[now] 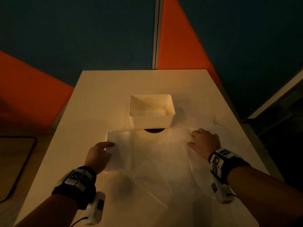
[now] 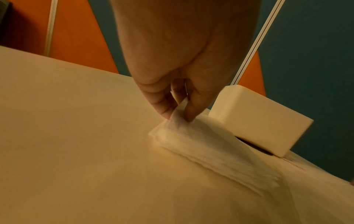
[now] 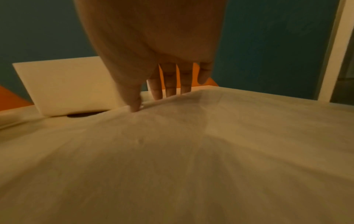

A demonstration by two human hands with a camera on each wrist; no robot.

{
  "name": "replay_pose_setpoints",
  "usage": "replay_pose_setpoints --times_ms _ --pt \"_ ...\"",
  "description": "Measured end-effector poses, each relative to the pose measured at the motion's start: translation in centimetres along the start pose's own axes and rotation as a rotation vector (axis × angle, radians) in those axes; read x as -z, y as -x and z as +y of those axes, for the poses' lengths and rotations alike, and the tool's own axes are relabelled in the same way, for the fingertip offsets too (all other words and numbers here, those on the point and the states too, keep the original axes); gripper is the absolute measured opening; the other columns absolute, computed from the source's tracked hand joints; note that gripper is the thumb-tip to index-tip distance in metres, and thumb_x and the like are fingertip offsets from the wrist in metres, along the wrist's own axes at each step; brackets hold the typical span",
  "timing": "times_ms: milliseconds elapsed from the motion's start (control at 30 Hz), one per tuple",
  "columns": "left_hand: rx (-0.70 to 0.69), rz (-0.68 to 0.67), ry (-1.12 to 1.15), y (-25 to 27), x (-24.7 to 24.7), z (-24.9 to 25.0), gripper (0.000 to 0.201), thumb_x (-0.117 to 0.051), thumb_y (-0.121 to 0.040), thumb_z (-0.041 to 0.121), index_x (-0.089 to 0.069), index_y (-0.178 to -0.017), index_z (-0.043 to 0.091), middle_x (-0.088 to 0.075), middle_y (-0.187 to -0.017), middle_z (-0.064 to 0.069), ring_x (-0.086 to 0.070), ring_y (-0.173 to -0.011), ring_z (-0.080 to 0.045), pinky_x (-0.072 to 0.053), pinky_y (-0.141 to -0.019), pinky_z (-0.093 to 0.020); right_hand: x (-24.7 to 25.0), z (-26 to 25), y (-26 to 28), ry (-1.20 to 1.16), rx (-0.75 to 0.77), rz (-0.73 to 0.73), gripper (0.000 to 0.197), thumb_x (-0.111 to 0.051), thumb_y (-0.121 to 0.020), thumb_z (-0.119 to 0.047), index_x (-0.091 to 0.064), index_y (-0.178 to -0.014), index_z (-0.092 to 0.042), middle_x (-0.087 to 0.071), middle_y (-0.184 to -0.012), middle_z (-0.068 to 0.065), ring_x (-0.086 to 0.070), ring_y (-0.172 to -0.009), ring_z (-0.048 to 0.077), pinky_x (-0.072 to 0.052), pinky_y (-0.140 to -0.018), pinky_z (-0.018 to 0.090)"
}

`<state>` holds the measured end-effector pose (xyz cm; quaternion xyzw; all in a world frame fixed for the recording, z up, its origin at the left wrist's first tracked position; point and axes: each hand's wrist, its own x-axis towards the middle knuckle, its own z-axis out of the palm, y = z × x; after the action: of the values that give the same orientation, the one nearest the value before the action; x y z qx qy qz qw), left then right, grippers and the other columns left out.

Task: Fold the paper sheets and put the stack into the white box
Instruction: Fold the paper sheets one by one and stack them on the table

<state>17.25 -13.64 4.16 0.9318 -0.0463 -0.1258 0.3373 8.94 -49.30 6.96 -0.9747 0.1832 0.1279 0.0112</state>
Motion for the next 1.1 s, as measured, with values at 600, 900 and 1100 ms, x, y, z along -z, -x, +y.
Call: replay_pose_setpoints --times_ms 600,900,1100 --pt "0.011 -0.003 0.01 0.2 0.1 0.1 0.043 -0.056 -0.078 -0.005 -0.066 -0.115 0.015 -0.059 -0.123 -0.012 -0.06 -0.093 -0.027 -0.044 -0.084 -0.028 0.1 -0.7 0.4 -0.1 0.005 0.11 0.027 -0.048 -0.091 -0.018 -0.06 -0.115 -0.019 -0.062 -0.117 0.002 -0.057 -0.109 0.023 -0.037 -0.092 0.033" --pt "0.028 -0.011 0.006 0.2 -0.1 0.0 0.042 -0.059 -0.079 -0.002 -0.065 -0.115 0.017 -0.057 -0.123 -0.012 -0.06 -0.097 -0.029 -0.045 -0.087 -0.031 1.5 -1.6 1.5 -0.353 0.044 0.271 0.019 -0.057 -0.085 -0.011 -0.066 -0.102 -0.012 -0.069 -0.101 0.006 -0.063 -0.093 0.028 -0.046 -0.085 0.035" --pt "0.028 -0.013 -0.01 0.1 -0.1 0.0 0.042 -0.06 -0.078 -0.001 -0.065 -0.116 0.016 -0.056 -0.124 -0.013 -0.058 -0.1 -0.03 -0.044 -0.088 -0.032 1.2 -2.5 2.0 -0.275 0.104 0.144 0.028 -0.056 -0.086 -0.017 -0.058 -0.113 -0.02 -0.067 -0.11 -0.001 -0.061 -0.102 0.022 -0.043 -0.09 0.031"
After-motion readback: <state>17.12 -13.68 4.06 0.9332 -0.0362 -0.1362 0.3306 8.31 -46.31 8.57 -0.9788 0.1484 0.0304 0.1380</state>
